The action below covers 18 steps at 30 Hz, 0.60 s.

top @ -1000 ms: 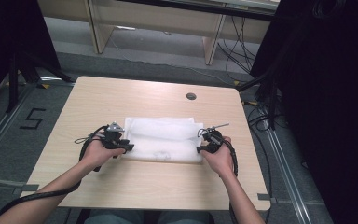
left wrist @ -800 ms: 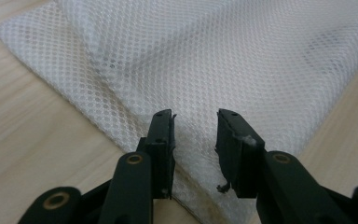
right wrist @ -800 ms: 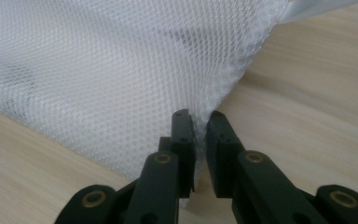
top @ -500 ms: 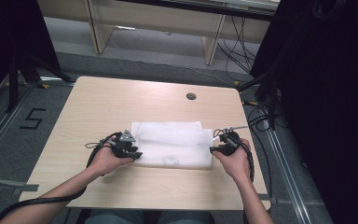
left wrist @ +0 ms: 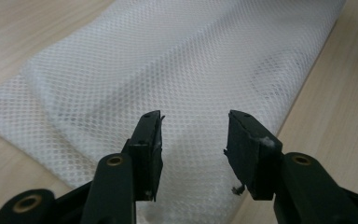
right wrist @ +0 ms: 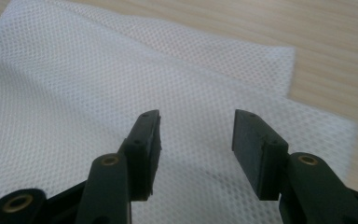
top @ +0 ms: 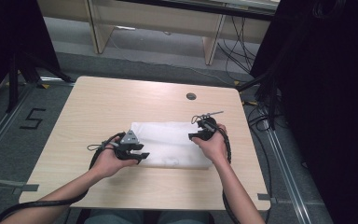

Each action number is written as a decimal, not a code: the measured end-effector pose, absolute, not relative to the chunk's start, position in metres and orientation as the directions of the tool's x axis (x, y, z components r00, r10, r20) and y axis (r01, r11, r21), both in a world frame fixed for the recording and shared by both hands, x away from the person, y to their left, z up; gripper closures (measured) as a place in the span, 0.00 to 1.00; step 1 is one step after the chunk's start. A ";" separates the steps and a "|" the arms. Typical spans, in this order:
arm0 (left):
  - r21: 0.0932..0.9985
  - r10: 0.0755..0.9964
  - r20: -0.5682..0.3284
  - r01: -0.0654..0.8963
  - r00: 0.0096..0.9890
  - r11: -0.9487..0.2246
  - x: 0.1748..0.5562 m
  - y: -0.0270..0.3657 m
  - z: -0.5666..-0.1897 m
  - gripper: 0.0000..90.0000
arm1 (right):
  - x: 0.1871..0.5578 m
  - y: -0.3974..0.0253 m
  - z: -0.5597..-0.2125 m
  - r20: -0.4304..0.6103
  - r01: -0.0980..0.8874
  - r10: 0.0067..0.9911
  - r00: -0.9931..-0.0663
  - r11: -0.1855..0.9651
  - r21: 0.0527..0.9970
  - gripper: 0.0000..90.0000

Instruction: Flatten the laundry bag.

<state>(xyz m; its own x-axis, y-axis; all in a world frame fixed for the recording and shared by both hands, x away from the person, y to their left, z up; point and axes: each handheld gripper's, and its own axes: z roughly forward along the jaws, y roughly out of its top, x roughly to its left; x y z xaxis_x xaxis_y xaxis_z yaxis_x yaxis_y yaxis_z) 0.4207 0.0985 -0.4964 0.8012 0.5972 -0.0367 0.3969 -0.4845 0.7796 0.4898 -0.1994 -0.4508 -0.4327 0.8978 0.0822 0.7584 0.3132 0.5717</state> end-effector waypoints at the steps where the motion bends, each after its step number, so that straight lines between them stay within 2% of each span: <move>1: 0.771 0.593 -0.036 0.400 0.804 -0.495 0.420 0.098 -0.498 0.60 | 0.495 -0.192 -0.458 0.090 0.766 0.897 -0.433 0.313 0.561 0.57; 3: 0.759 0.576 -0.016 0.385 0.817 -0.525 0.420 0.097 -0.501 0.60 | 0.498 -0.187 -0.464 0.086 0.769 0.898 -0.431 0.316 0.556 0.56; 4: 0.761 0.586 -0.038 0.404 0.809 -0.508 0.420 0.096 -0.503 0.60 | 0.498 -0.187 -0.464 0.086 0.769 0.898 -0.431 0.316 0.556 0.56; 10: 0.739 0.578 -0.043 0.416 0.815 -0.531 0.420 0.095 -0.510 0.60 | 0.507 -0.182 -0.473 0.056 0.766 0.896 -0.441 0.343 0.544 0.52; 14: 0.733 0.568 -0.017 0.397 0.823 -0.553 0.420 0.095 -0.510 0.61 | 0.513 -0.178 -0.483 0.063 0.785 0.905 -0.420 0.328 0.525 0.48; 18: 0.732 0.569 -0.021 0.400 0.822 -0.551 0.420 0.095 -0.511 0.61 | 0.514 -0.176 -0.489 0.047 0.783 0.903 -0.427 0.343 0.519 0.49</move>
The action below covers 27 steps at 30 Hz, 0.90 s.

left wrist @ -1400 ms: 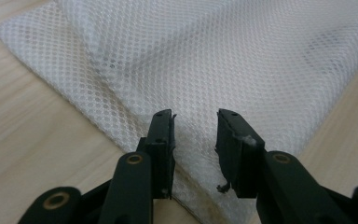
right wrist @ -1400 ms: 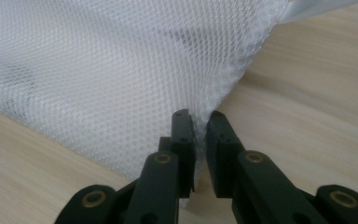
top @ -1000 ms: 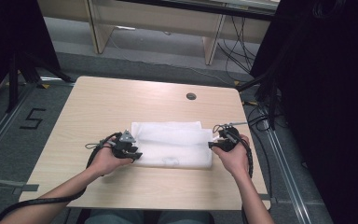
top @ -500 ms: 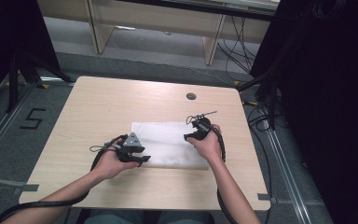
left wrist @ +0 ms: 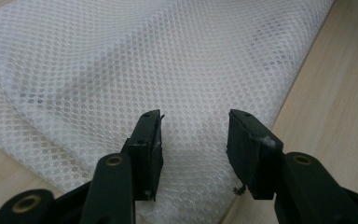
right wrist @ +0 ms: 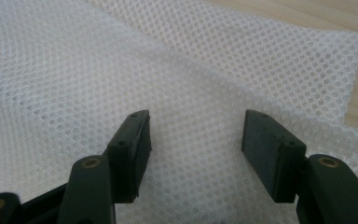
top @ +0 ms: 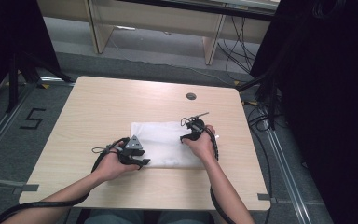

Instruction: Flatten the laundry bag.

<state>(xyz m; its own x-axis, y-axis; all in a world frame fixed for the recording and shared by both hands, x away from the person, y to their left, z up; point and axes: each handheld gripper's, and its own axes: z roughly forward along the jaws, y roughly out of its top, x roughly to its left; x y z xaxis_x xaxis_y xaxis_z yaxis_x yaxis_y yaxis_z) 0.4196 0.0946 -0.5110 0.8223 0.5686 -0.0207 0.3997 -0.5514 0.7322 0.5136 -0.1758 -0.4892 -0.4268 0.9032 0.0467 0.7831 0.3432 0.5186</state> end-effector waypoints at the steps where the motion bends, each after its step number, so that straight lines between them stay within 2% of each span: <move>1: 0.731 0.567 -0.019 0.398 0.824 -0.554 0.420 0.095 -0.511 0.61 | 0.514 -0.176 -0.489 0.047 0.783 0.903 -0.427 0.343 0.519 0.49; 7: 0.732 0.573 -0.024 0.404 0.819 -0.548 0.420 0.094 -0.512 0.61 | 0.512 -0.172 -0.489 -0.001 0.772 0.897 -0.442 0.381 0.508 0.56; 8: 0.732 0.573 -0.025 0.405 0.819 -0.547 0.419 0.094 -0.512 0.61 | 0.512 -0.171 -0.489 -0.009 0.761 0.890 -0.456 0.396 0.514 0.64; 10: 0.732 0.574 -0.021 0.404 0.818 -0.549 0.419 0.094 -0.512 0.61 | 0.511 -0.168 -0.488 -0.019 0.756 0.880 -0.474 0.418 0.505 0.67; 11: 0.733 0.573 -0.021 0.402 0.819 -0.548 0.419 0.094 -0.513 0.61 | 0.512 -0.166 -0.487 -0.024 0.751 0.873 -0.487 0.433 0.499 0.76; 13: 0.735 0.574 -0.020 0.401 0.819 -0.547 0.419 0.094 -0.513 0.61 | 0.511 -0.163 -0.486 -0.022 0.751 0.866 -0.500 0.446 0.488 0.80; 14: 0.735 0.574 -0.020 0.401 0.819 -0.547 0.419 0.094 -0.513 0.61 | 0.511 -0.162 -0.486 -0.019 0.749 0.862 -0.506 0.450 0.486 0.86; 16: 0.734 0.571 -0.014 0.397 0.821 -0.552 0.419 0.094 -0.513 0.61 | 0.510 -0.160 -0.486 -0.027 0.744 0.855 -0.517 0.465 0.480 0.88; 17: 0.734 0.572 -0.015 0.397 0.820 -0.551 0.419 0.094 -0.513 0.61 | 0.510 -0.159 -0.486 -0.024 0.747 0.856 -0.517 0.464 0.477 0.93; 20: 0.735 0.571 -0.016 0.397 0.821 -0.549 0.419 0.094 -0.514 0.61 | 0.510 -0.157 -0.486 -0.036 0.739 0.853 -0.521 0.472 0.481 0.99; 25: 0.737 0.572 -0.016 0.396 0.820 -0.548 0.419 0.094 -0.514 0.61 | 0.509 -0.155 -0.485 -0.028 0.760 0.863 -0.505 0.459 0.460 1.00; 27: 0.737 0.572 -0.017 0.396 0.820 -0.547 0.419 0.094 -0.514 0.61 | 0.510 -0.154 -0.485 -0.053 0.740 0.851 -0.523 0.484 0.467 1.00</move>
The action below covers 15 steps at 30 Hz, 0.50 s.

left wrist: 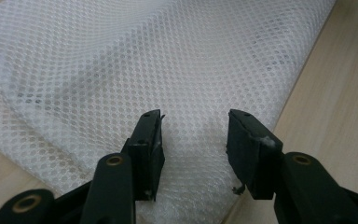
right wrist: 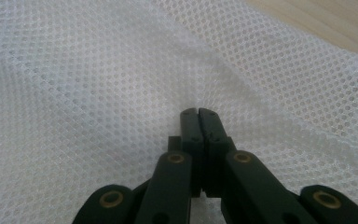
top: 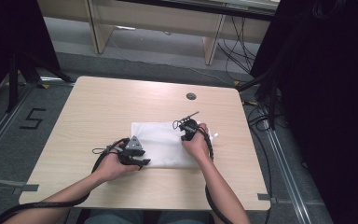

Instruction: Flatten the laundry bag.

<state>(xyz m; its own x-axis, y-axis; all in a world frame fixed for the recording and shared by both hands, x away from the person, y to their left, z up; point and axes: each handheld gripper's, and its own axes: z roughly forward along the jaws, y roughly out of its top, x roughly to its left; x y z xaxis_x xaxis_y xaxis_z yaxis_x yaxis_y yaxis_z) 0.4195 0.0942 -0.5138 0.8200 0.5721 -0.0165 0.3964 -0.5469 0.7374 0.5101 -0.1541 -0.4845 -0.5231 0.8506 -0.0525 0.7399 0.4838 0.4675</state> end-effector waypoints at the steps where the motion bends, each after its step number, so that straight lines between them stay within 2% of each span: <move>1: 0.737 0.572 -0.016 0.397 0.820 -0.547 0.419 0.094 -0.514 0.61 | 0.510 -0.154 -0.483 -0.049 0.739 0.851 -0.523 0.482 0.471 1.00; 8: 0.738 0.570 -0.011 0.391 0.822 -0.550 0.420 0.094 -0.513 0.61 | 0.507 -0.156 -0.468 -0.015 0.732 0.861 -0.508 0.441 0.520 1.00; 12: 0.779 0.594 -0.047 0.402 0.803 -0.482 0.421 0.098 -0.499 0.61 | 0.501 -0.158 -0.448 -0.016 0.681 0.841 -0.540 0.448 0.579 1.00; 15: 0.806 0.605 -0.048 0.389 0.795 -0.446 0.422 0.103 -0.490 0.61 | 0.497 -0.159 -0.441 -0.019 0.667 0.831 -0.556 0.460 0.586 1.00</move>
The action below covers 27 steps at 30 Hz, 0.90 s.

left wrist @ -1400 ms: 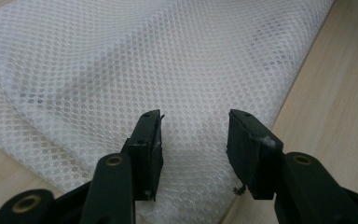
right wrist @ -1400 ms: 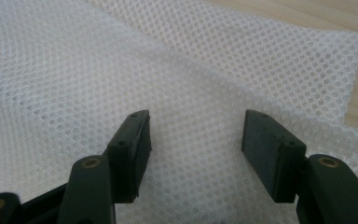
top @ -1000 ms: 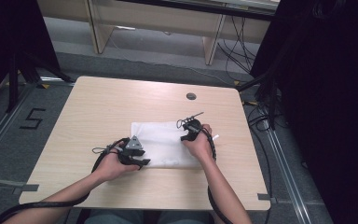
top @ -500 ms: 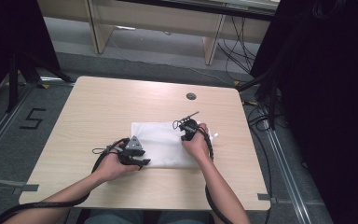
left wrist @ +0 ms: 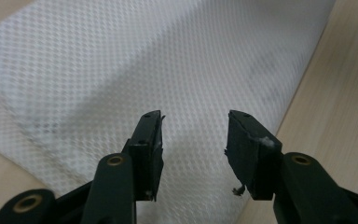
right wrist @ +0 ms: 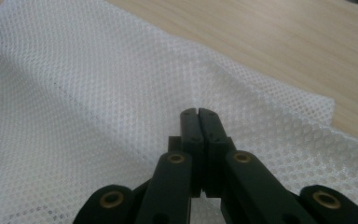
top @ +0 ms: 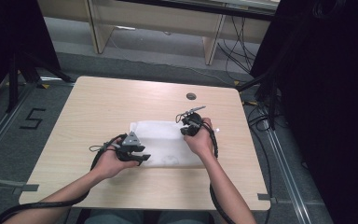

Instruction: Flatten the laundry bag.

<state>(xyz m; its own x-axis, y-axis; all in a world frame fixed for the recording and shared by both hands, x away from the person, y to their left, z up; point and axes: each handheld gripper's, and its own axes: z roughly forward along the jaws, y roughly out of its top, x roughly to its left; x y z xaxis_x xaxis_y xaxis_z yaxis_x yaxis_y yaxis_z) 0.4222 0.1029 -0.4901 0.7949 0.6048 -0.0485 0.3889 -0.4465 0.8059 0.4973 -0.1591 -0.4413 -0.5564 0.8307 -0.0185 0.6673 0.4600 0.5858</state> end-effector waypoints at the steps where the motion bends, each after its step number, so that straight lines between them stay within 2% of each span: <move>1: 0.815 0.613 -0.049 0.386 0.788 -0.432 0.422 0.106 -0.486 0.61 | 0.495 -0.159 -0.439 -0.016 0.667 0.834 -0.552 0.453 0.592 1.00; 3: 0.843 0.641 -0.067 0.387 0.765 -0.373 0.423 0.114 -0.477 0.62 | 0.491 -0.161 -0.434 -0.006 0.660 0.831 -0.557 0.447 0.604 1.00; 13: 0.869 0.729 -0.093 0.412 0.678 -0.274 0.433 0.145 -0.463 0.62 | 0.474 -0.169 -0.422 -0.005 0.622 0.815 -0.580 0.447 0.643 1.00; 19: 0.871 0.766 -0.098 0.426 0.635 -0.242 0.436 0.156 -0.462 0.61 | 0.463 -0.171 -0.417 0.017 0.632 0.820 -0.573 0.428 0.645 1.00; 21: 0.869 0.774 -0.094 0.431 0.627 -0.243 0.438 0.160 -0.462 0.61 | 0.460 -0.171 -0.418 0.005 0.608 0.820 -0.573 0.421 0.673 1.00; 22: 0.867 0.783 -0.093 0.437 0.615 -0.240 0.439 0.162 -0.464 0.61 | 0.458 -0.173 -0.415 0.005 0.616 0.811 -0.585 0.441 0.653 1.00; 27: 0.855 0.788 -0.080 0.448 0.610 -0.260 0.443 0.165 -0.470 0.61 | 0.442 -0.177 -0.411 -0.013 0.581 0.791 -0.612 0.460 0.671 1.00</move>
<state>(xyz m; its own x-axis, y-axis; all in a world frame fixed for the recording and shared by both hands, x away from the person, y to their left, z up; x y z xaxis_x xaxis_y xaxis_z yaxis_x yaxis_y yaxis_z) 0.4425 0.1655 -0.4702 0.6101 0.7883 -0.0801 0.4481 -0.2599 0.8554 0.4420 -0.1773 -0.4111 -0.6117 0.7910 -0.0129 0.5808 0.4601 0.6715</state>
